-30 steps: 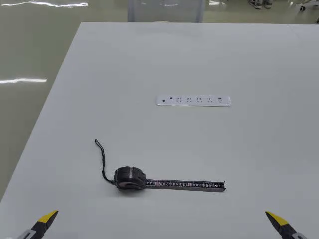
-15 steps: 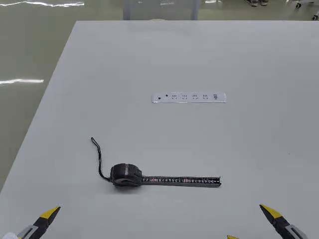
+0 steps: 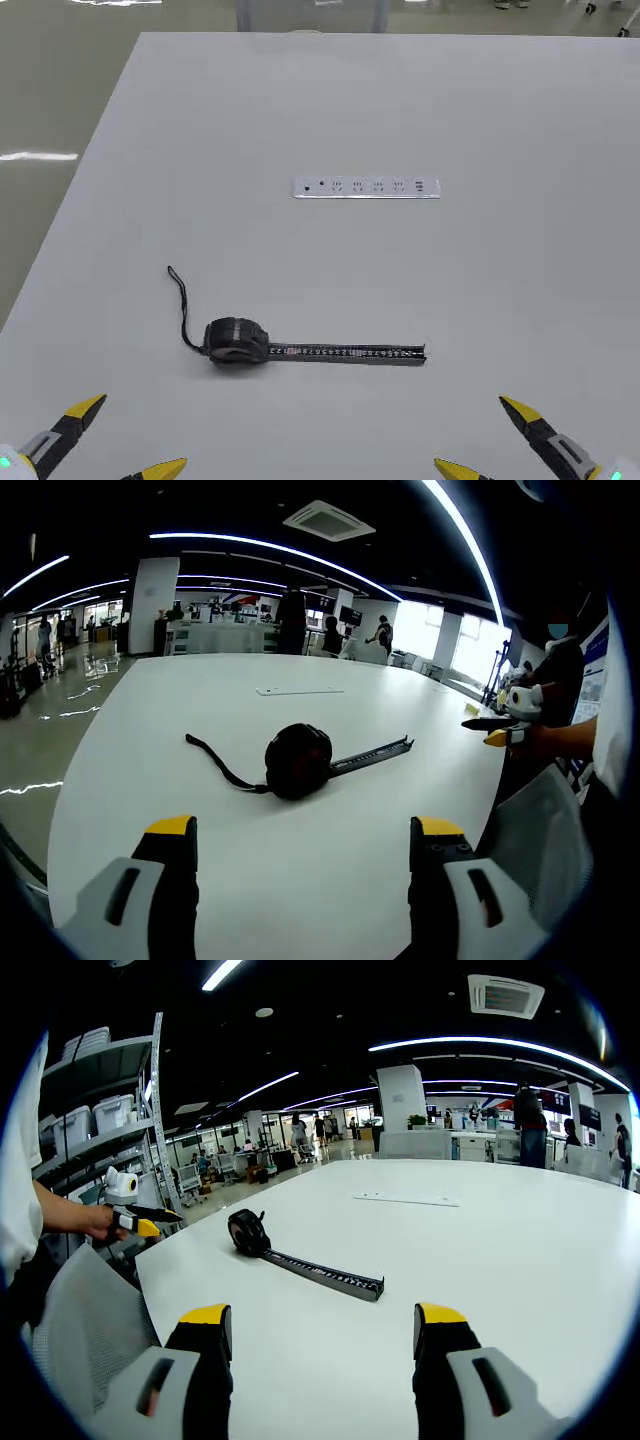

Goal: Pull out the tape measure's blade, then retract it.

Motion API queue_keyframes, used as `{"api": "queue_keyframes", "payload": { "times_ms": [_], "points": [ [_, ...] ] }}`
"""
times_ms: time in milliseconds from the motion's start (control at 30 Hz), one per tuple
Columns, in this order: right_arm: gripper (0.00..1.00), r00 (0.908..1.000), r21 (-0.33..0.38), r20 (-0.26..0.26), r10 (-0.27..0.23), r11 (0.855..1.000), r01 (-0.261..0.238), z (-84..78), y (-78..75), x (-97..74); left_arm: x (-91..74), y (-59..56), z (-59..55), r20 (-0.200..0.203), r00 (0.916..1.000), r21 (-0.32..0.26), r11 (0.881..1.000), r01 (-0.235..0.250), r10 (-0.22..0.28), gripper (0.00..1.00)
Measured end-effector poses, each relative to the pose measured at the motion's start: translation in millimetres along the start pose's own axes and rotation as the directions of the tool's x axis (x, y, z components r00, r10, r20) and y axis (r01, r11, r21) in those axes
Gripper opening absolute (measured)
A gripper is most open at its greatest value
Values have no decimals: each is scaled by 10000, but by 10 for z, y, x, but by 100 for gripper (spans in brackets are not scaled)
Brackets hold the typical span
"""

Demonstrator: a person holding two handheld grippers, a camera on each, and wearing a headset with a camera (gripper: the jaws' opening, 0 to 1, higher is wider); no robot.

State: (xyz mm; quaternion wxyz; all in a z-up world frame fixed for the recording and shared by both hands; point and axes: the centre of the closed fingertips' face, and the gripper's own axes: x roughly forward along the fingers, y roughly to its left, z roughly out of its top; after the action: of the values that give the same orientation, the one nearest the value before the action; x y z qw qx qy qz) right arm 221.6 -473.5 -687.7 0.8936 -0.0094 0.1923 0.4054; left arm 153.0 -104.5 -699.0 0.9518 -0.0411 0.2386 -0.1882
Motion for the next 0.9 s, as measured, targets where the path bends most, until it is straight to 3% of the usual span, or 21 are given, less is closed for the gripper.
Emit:
{"api": "queue_keyframes", "payload": {
  "times_ms": [133, 667, 900],
  "points": [
    [74, 9999, -33, 124, -15, 10000, 16, 43, 0, -1, 31, -43, -17, -138, 9997, 221, 9995, 213, -210, 85],
    [75, 9999, -89, 117, 93, 9999, -92, 67, -18, 16, 79, -102, 91, -38, 9997, 271, 9994, 233, -232, 85],
    [74, 9998, -136, 66, 192, 9997, -191, 72, 3, 44, 67, -130, 86, -100, 9997, 246, 9994, 226, -224, 85]
  ]
}}
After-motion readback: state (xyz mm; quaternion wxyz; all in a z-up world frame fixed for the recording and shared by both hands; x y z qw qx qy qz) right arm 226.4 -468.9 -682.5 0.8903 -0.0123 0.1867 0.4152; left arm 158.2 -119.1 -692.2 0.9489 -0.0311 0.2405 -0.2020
